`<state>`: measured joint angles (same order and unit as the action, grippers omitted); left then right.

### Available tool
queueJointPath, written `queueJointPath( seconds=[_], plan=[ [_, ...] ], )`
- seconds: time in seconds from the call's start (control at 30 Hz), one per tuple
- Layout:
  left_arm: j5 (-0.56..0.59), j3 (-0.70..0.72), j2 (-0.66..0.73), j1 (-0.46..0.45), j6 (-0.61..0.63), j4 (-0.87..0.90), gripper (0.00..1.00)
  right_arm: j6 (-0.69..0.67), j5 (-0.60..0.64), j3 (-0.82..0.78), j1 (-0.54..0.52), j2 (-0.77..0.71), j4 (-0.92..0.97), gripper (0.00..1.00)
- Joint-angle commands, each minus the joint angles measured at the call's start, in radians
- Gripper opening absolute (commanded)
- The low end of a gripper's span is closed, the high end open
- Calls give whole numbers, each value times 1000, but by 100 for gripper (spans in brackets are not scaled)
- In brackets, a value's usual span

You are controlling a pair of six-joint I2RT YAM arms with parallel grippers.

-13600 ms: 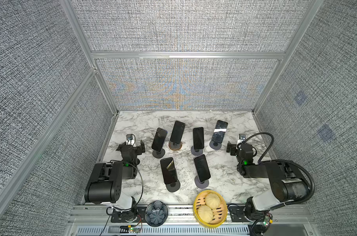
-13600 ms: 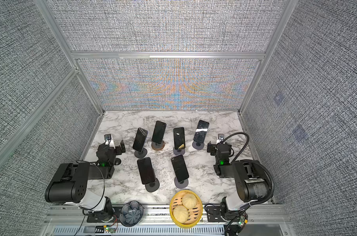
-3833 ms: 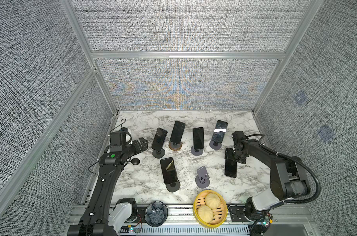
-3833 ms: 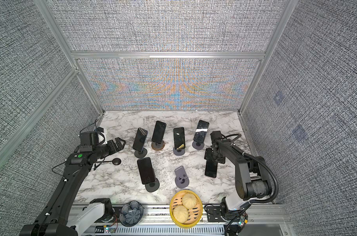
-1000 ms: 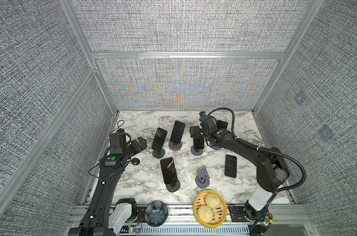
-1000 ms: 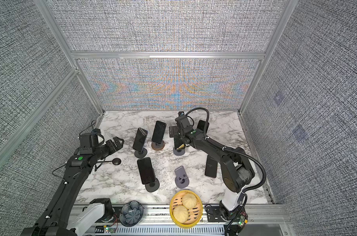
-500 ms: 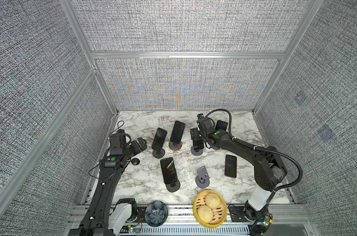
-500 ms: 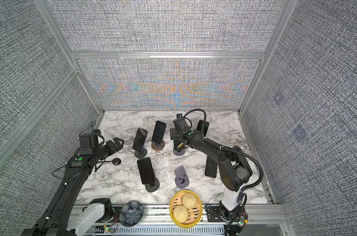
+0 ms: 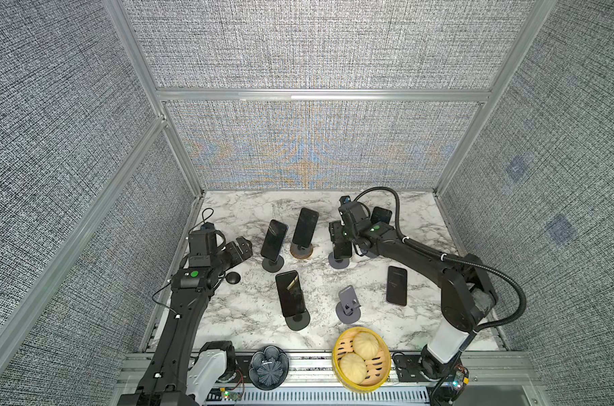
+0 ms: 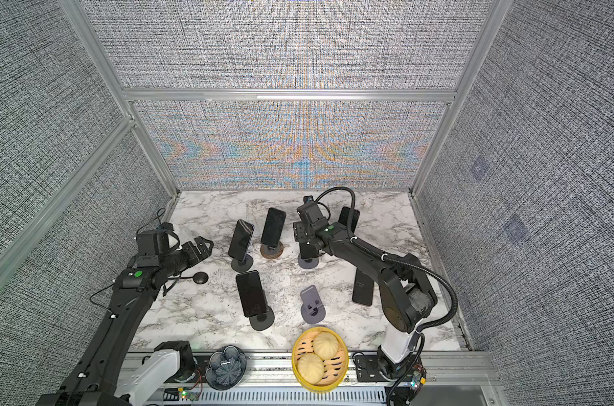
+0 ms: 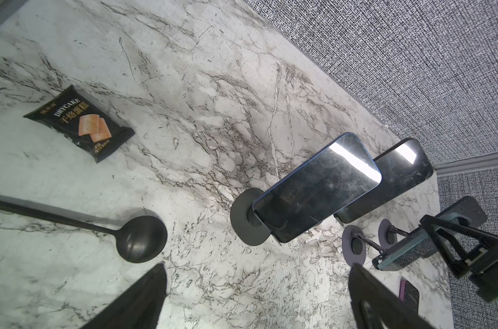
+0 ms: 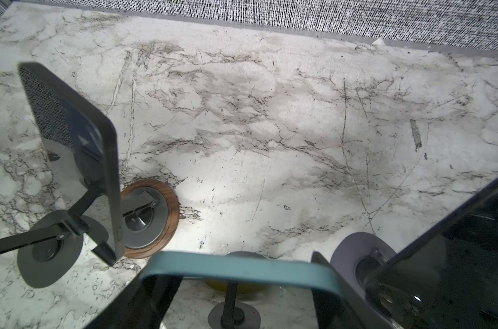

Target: Remove the phone from the phone stand

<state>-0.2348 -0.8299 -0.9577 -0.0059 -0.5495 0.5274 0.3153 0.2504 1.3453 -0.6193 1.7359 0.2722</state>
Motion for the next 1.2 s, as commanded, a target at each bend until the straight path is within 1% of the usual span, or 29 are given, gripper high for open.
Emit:
queueJointPath(
  seconds=[0.0,0.4,0.73,1.03,1.17],
  plan=[
    [5,8,5,-1,4,-11,99,2,10,28,1,-21,22,72],
    [-4,34,7,-1,-3,-32,99,-12,1,98,8,-87,120,72],
    [-14,41,4,-1,-4,-41,99,-25,-14,115,26,-130,179,72],
    [-18,23,-11,0,0,-60,99,-51,-16,92,96,-195,248,71],
    [-31,-19,-42,0,11,-43,99,-55,-20,61,174,-245,277,71]
  ],
)
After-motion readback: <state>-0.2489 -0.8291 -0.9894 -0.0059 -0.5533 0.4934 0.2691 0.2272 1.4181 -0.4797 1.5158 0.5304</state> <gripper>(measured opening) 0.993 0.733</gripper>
